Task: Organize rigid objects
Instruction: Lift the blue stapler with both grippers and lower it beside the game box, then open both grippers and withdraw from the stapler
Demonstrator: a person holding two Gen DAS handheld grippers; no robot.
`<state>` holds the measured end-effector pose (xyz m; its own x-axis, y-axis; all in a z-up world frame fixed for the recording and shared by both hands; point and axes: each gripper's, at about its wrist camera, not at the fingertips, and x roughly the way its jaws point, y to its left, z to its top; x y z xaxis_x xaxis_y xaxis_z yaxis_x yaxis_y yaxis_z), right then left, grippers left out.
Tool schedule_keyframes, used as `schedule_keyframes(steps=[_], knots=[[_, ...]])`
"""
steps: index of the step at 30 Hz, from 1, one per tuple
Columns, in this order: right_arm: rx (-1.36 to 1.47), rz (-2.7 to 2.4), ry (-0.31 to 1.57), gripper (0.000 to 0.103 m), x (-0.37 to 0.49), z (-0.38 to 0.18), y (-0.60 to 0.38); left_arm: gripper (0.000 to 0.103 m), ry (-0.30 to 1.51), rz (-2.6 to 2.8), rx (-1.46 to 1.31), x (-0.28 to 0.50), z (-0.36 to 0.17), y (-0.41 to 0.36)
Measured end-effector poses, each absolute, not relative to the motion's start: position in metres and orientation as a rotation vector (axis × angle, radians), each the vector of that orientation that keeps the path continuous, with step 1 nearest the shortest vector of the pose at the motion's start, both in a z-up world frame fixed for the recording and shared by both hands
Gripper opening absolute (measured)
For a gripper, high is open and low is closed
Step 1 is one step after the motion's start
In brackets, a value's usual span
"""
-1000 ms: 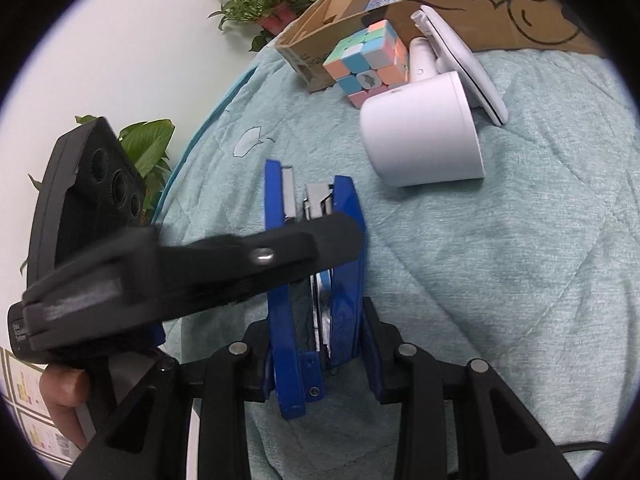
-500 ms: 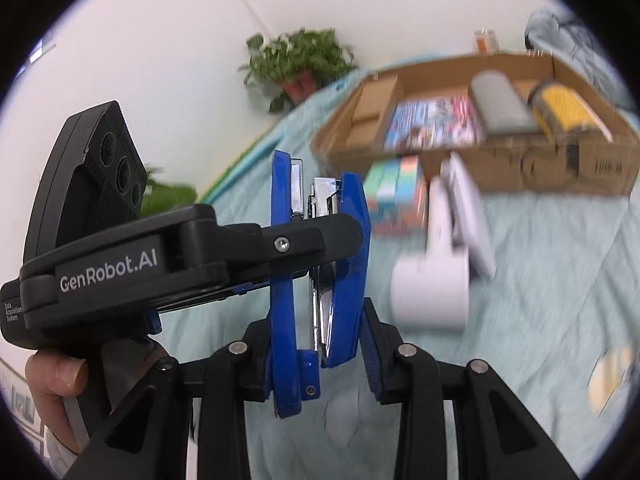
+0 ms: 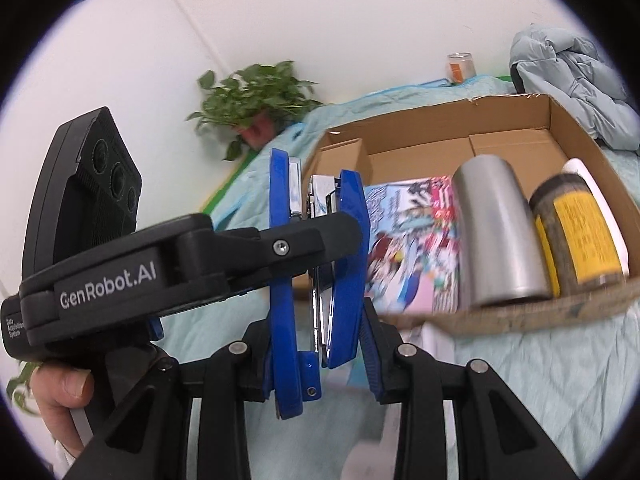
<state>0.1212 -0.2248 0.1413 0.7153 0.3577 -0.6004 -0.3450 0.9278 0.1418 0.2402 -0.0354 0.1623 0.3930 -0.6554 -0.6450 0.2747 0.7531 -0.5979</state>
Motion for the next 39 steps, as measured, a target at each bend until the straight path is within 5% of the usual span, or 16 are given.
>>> schedule_keyframes(steps=[12, 17, 29, 31, 39], knots=[[-0.083, 0.178, 0.727, 0.033, 0.201, 0.122, -0.224, 0.057, 1.167, -0.682, -0.455, 0.356, 0.09, -0.062], [-0.201, 0.074, 0.722, 0.033, 0.203, 0.105, -0.214, 0.072, 1.091, -0.64, -0.512, 0.369, 0.092, -0.038], [-0.598, -0.045, 0.575, 0.033, 0.18, 0.07, -0.151, 0.071, 0.915, -0.465, -0.453, 0.333, 0.118, 0.046], [-0.643, -0.045, 0.574, 0.04, 0.174, 0.065, -0.142, 0.071, 0.9, -0.436, -0.443, 0.324, 0.121, 0.059], [-0.425, 0.277, 0.593, 0.046, 0.133, 0.091, -0.166, 0.071, 0.871, -0.443, -0.35, 0.292, 0.121, 0.06]])
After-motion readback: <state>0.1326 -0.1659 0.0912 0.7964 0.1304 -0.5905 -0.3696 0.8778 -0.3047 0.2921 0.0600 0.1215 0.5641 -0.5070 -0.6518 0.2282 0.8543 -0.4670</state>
